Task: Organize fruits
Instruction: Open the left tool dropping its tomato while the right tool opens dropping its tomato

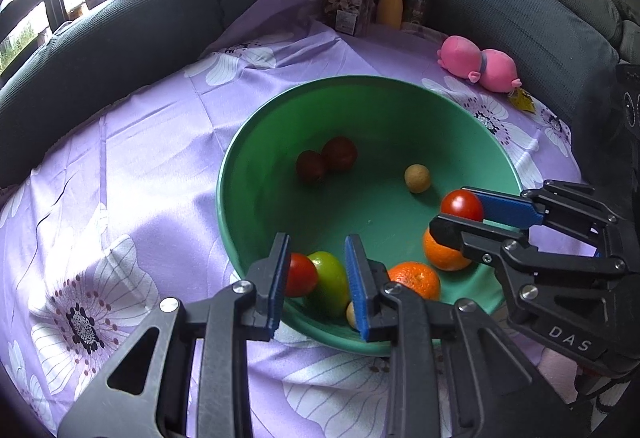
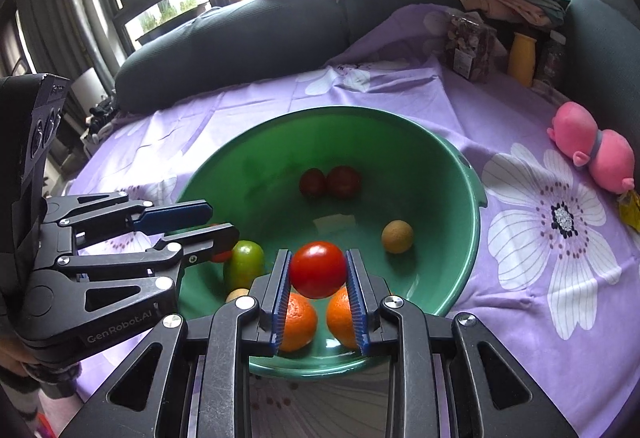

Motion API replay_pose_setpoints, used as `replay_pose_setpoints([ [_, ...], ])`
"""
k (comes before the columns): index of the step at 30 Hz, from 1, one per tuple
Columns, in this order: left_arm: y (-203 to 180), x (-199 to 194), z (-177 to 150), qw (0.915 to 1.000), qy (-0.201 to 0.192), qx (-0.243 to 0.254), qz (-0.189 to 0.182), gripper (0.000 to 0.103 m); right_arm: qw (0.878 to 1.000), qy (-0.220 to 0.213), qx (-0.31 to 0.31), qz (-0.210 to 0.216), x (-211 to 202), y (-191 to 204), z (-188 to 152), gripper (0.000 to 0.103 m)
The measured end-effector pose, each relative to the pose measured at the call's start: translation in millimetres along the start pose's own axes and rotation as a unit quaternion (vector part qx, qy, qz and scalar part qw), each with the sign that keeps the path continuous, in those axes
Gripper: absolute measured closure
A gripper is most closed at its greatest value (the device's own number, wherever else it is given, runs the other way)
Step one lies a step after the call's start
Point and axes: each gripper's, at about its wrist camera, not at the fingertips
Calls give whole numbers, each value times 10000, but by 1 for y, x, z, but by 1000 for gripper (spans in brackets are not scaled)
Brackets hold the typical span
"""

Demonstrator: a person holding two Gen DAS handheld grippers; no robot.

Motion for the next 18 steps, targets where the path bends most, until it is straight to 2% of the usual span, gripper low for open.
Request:
replay_pose_setpoints([
  [4, 0, -1, 1, 10000, -3, -20, 36, 76, 10000, 41, 12, -15, 1, 0, 0, 74],
  [8, 1, -3, 1, 10000, -16, -27, 63, 71, 10000, 52, 43, -36, 0, 1, 0, 74],
  [13, 2, -8, 2, 9999, -61, -41, 80, 61, 10000, 40, 35, -52, -2, 1, 1, 74],
  [18, 2, -18, 4, 9998, -161, -86, 117, 45, 10000, 0, 42, -50, -8, 1, 4, 73],
])
Point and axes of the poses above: each gripper's, at about its wrist camera, not at the fingertips, and x roughly the way its jaws point, y to its left, z to its top, and after that the axes turned 14 degrees about -y, right-handed
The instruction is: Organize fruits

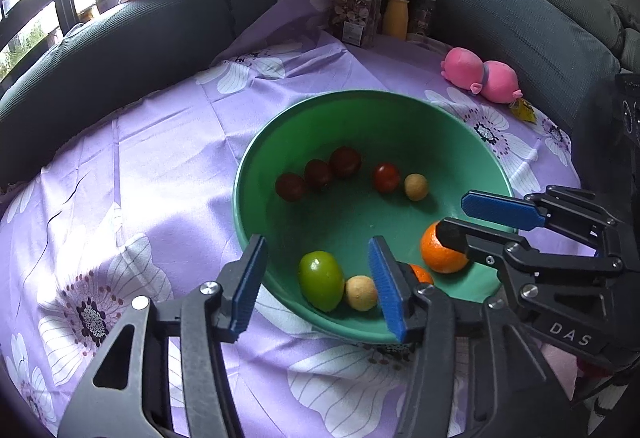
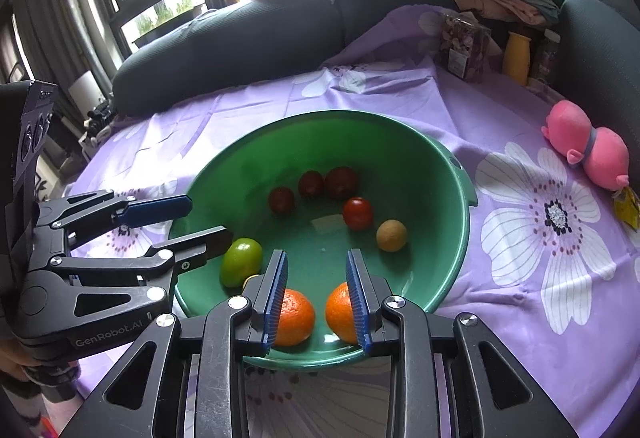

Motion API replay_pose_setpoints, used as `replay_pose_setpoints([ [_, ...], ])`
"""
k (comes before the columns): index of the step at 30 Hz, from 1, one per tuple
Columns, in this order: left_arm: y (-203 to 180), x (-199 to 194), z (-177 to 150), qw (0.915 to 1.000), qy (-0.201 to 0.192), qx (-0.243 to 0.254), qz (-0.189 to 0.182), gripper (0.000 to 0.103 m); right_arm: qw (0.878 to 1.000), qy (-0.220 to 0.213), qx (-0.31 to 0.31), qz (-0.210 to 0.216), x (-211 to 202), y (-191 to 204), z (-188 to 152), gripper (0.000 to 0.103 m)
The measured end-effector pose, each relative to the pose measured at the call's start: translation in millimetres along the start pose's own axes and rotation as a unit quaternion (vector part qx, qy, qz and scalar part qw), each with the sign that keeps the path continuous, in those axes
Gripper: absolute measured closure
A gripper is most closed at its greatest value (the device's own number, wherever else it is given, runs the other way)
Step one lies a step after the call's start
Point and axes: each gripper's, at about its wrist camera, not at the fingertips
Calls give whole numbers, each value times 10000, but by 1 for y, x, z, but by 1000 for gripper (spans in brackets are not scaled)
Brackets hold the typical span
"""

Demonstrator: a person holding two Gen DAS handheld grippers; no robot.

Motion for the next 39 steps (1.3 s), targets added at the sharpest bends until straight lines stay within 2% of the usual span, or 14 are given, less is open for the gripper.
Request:
replay_pose_setpoints([
  [3, 1, -8, 2, 9999, -73, 2, 136, 34, 10000, -25, -30, -9, -4, 1, 1, 72],
  [7, 5, -21, 5, 9996, -130, -116, 235, 33, 9999, -64, -112, -87, -11, 4, 3, 55],
  [9, 7, -28, 6, 9993, -173, -166, 303, 21, 9997, -83, -149, -148, -15, 5, 4, 52],
  [11, 9, -36, 7, 9987, -246, -227, 379, 18, 9996, -101, -158, -218, -19, 6, 6, 40],
  [13, 11, -43, 9, 9986, -252, -311, 350, 14, 9993, -144, -176, -288, -24, 5, 8, 33],
  [14, 11, -46, 10, 9984, -250, -335, 374, 5, 9993, -161, -185, -293, -26, 5, 8, 30],
  [15, 10, -50, 11, 9981, -291, -323, 427, 0, 9993, -174, -195, -285, -28, 5, 9, 30],
  [19, 7, -65, 17, 9972, -477, -377, 435, 1, 9989, -217, -295, -301, -38, 7, 10, 30],
  [24, 6, -71, 22, 9950, -361, -749, 546, 1, 9983, -274, -413, -313, -51, 10, 12, 30],
  [26, 5, -71, 25, 9950, -287, -832, 481, 1, 9979, -309, -473, -317, -57, 10, 13, 30],
  [28, 2, -72, 27, 9957, -275, -789, 407, 1, 9975, -329, -529, -344, -61, 9, 14, 30],
  [32, -5, -74, 33, 9958, -329, -569, 629, 1, 9971, -330, -579, -362, -64, 7, 16, 30],
  [36, -4, -69, 37, 9960, -225, -519, 689, 1, 9970, -323, -601, -363, -65, 6, 16, 30],
  [39, -5, -64, 40, 9952, -138, -359, 896, 1, 9974, -325, -593, -266, -65, 6, 19, 30],
])
Point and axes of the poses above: each gripper's, at about its wrist camera, not at the fingertips, and x roughly the way its jaws point, y to its left, z to its top, and after that the axes turned 14 degrees about -y, right-handed
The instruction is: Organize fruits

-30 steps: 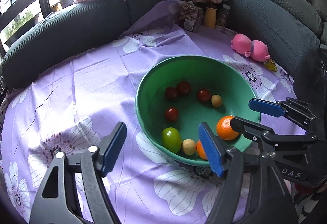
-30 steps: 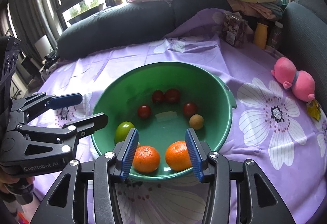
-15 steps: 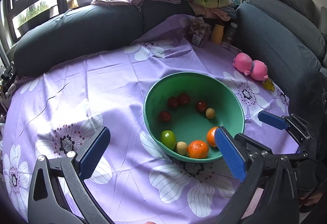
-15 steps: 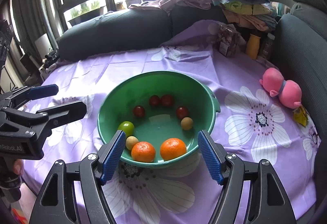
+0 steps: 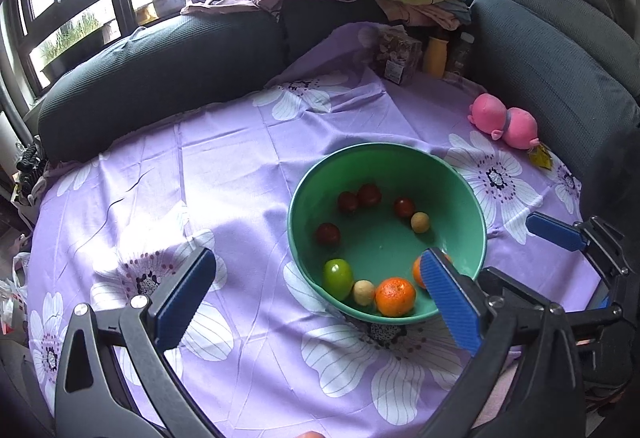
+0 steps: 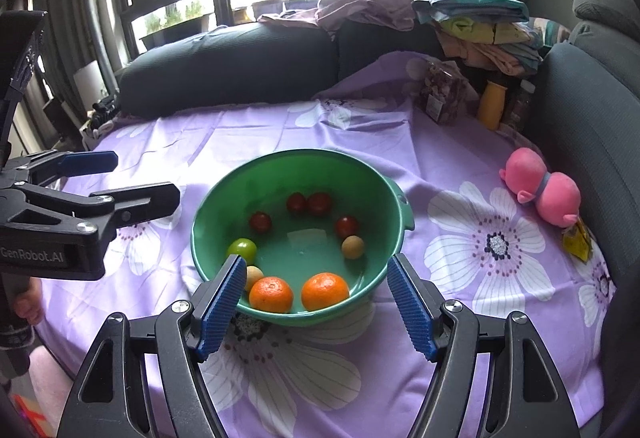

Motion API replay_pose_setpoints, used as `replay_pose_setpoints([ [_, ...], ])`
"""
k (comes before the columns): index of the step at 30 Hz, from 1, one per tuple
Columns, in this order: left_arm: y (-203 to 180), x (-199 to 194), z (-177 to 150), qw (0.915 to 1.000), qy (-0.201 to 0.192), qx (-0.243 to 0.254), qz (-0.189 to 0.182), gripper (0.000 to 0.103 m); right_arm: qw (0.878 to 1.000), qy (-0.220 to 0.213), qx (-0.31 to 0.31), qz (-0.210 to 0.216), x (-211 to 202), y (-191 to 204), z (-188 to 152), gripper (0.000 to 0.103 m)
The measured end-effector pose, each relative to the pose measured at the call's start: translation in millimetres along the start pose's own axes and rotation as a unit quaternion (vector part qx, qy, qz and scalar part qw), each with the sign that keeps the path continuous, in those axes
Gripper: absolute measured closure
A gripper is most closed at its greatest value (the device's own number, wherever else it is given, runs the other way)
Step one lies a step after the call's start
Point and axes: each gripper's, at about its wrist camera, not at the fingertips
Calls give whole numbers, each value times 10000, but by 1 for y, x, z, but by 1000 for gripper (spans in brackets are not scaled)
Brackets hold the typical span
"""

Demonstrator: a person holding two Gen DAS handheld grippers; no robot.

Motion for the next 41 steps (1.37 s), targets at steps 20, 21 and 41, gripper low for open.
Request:
replay_pose_setpoints([
  [20, -5, 15, 1, 9995, 113, 269, 141, 1, 9997, -92, -101, 185, 7, 4, 13, 30],
  [21, -5, 16, 1, 9995, 113, 277, 138, 1, 9997, -94, -100, 185, 7, 4, 13, 30],
  [41, -8, 25, 2, 9994, 104, 243, 213, 1, 9998, -87, -76, 178, 13, 3, 14, 30],
])
Point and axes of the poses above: each gripper's, at about its wrist camera, not at the fingertips, and x roughly the way its jaws point, y to its left, z to its top, and after that the axes turned 14 degrees about -y, right-handed
